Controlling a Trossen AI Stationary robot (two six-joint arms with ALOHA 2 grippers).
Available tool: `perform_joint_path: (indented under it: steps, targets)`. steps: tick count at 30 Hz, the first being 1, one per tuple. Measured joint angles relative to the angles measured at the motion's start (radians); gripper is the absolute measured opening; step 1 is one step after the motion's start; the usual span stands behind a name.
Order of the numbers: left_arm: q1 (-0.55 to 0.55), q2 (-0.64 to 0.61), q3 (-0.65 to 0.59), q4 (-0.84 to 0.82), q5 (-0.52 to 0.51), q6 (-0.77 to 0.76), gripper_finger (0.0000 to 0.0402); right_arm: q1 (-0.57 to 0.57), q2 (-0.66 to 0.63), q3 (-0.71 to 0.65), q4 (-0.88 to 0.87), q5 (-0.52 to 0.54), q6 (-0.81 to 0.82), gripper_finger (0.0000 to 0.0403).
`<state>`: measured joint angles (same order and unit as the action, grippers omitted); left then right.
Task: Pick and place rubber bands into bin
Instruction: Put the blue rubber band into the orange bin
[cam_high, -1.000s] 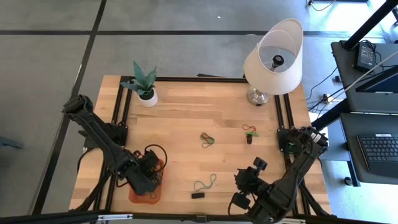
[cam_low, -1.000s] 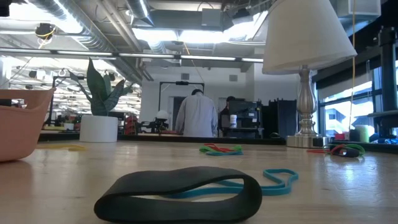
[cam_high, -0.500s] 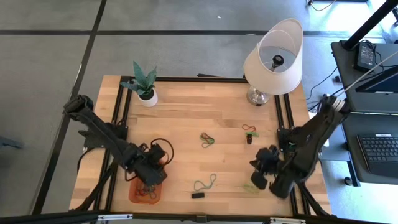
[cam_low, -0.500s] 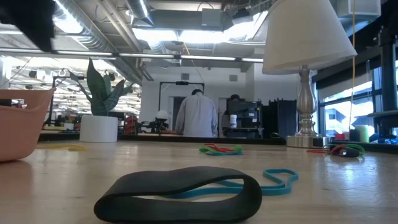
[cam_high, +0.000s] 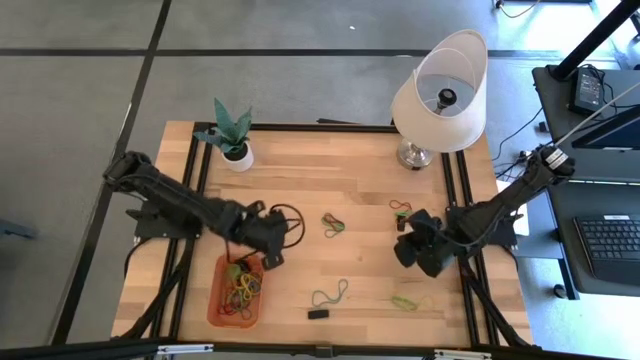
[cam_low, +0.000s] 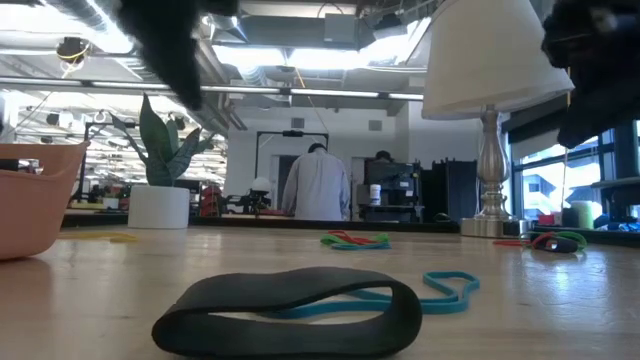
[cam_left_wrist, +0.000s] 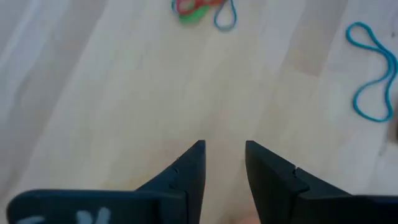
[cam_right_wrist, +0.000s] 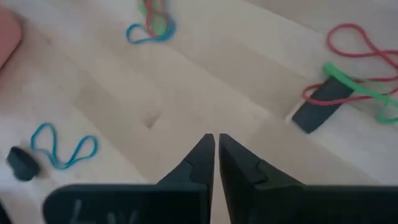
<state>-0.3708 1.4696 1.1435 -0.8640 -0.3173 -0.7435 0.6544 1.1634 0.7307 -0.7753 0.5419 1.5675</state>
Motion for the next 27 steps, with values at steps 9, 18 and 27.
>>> perform_joint_path:
  steps: [9,18,27]
  targets:
    - [0.252,0.000,0.000,0.152,0.082,0.500,0.0011,-0.139,0.001,0.000,0.001,-0.031,-0.038,0.0008]
    - [0.517,0.000,0.000,0.319,0.318,0.865,0.0002,-0.263,0.041,0.029,-0.033,-0.182,-0.031,0.0004]
    - [0.684,0.000,0.000,0.436,0.511,0.991,0.0002,-0.357,0.131,0.040,-0.093,-0.300,0.026,0.0004]
